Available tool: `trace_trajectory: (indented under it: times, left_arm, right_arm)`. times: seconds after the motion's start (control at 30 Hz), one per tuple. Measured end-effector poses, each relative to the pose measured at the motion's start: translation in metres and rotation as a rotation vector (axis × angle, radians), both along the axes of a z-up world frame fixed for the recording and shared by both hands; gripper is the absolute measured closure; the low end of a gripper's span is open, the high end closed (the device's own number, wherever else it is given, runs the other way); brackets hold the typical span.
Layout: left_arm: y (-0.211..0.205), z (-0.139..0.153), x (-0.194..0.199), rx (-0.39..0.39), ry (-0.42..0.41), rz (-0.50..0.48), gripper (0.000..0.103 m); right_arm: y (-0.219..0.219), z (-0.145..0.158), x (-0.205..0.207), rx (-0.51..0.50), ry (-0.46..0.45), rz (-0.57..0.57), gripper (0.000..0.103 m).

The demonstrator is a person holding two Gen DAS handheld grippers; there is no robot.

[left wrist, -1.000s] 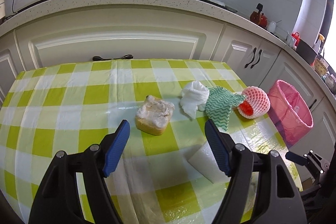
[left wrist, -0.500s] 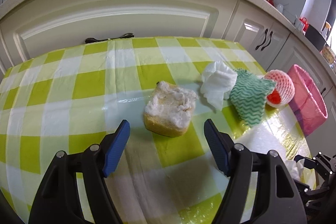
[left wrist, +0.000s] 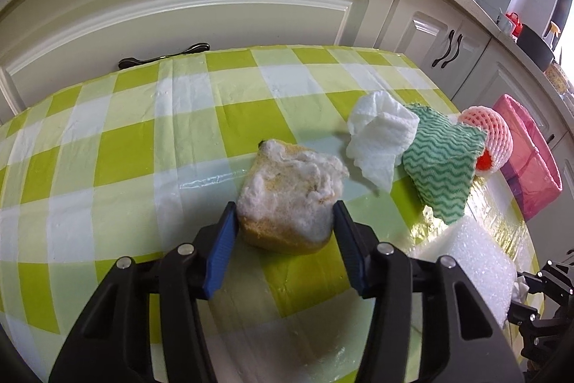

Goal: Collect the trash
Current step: 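Grasp the white crumpled tissue with the right tool while the left tool grasps the bread slice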

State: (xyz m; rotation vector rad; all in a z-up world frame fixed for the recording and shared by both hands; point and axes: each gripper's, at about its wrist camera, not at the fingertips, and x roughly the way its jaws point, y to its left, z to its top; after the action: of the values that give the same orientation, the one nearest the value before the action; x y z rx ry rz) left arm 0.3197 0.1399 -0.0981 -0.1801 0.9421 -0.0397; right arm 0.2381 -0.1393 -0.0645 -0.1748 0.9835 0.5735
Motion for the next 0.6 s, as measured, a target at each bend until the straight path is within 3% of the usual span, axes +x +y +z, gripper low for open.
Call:
trace_trajectory:
  times: [0.23,0.6]
  left_arm:
    - [-0.005,0.003,-0.008,0.004,0.009,-0.016,0.06]
    - [0.001,0.024,-0.032,0.005,-0.03,0.035,0.062]
  right_arm:
    - [-0.004,0.002,0.001,0.004,-0.008,-0.015,0.071]
    - [-0.017,0.014,0.005,0.029,-0.038,-0.065,0.071]
